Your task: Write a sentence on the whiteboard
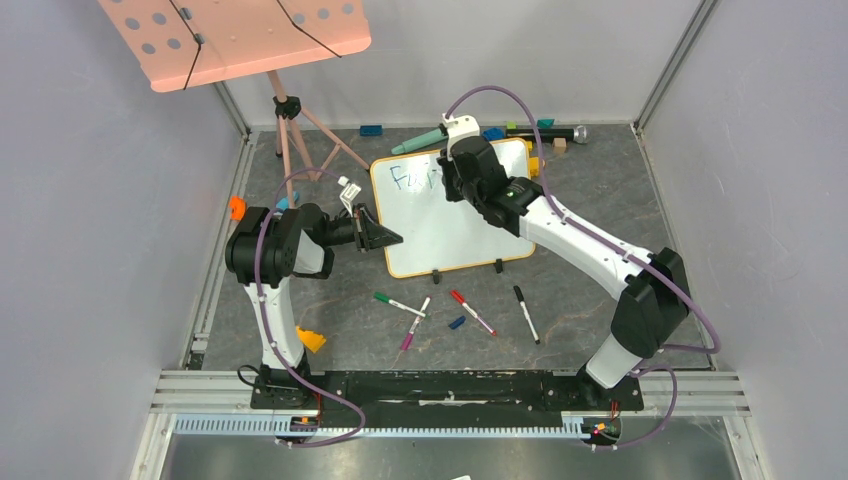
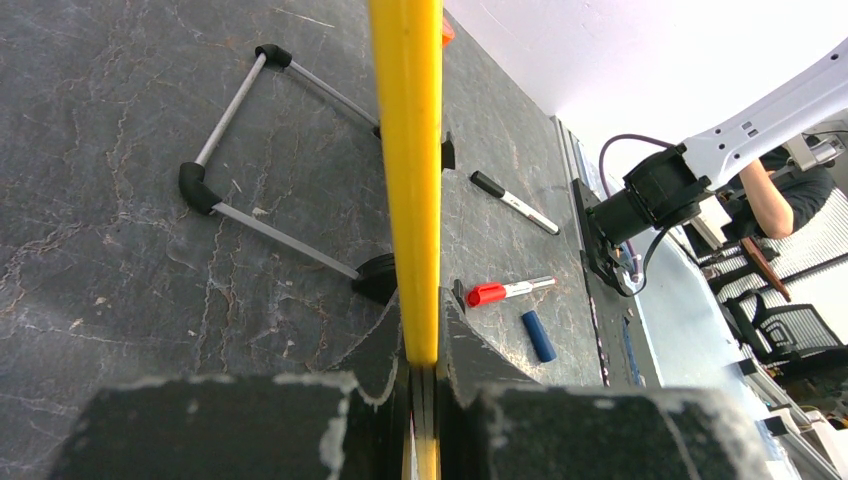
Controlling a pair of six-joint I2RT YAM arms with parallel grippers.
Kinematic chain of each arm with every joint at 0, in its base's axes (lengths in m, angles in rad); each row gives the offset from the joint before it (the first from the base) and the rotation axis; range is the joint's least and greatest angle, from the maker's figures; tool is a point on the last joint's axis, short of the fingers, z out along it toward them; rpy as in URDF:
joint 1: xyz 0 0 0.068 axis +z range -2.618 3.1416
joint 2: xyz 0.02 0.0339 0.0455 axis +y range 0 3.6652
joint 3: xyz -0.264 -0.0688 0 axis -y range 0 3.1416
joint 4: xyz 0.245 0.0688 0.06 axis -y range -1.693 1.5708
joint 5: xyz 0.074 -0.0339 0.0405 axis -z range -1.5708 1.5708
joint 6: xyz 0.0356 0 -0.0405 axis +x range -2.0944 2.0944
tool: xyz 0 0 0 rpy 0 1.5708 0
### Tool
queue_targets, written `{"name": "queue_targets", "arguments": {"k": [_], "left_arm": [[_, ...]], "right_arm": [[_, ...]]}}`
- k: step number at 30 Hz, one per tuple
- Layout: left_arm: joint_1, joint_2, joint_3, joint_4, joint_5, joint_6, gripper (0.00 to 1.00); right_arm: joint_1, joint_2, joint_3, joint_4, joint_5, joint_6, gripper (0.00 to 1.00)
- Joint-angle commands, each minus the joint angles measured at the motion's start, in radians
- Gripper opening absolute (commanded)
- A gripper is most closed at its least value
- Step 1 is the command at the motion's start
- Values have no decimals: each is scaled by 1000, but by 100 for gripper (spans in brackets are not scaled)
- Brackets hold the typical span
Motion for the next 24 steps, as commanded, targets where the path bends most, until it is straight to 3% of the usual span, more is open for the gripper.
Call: {"name": "queue_targets", "arguments": {"k": [1,24], "left_arm": [[-9,-18,1,93,64,108,2],[-8,-18,3,93,63,107,2]], "right_arm": [[-12,-23,15,-11,76,-4,0],[-13,-14,95,12,7,-35,0]]}}
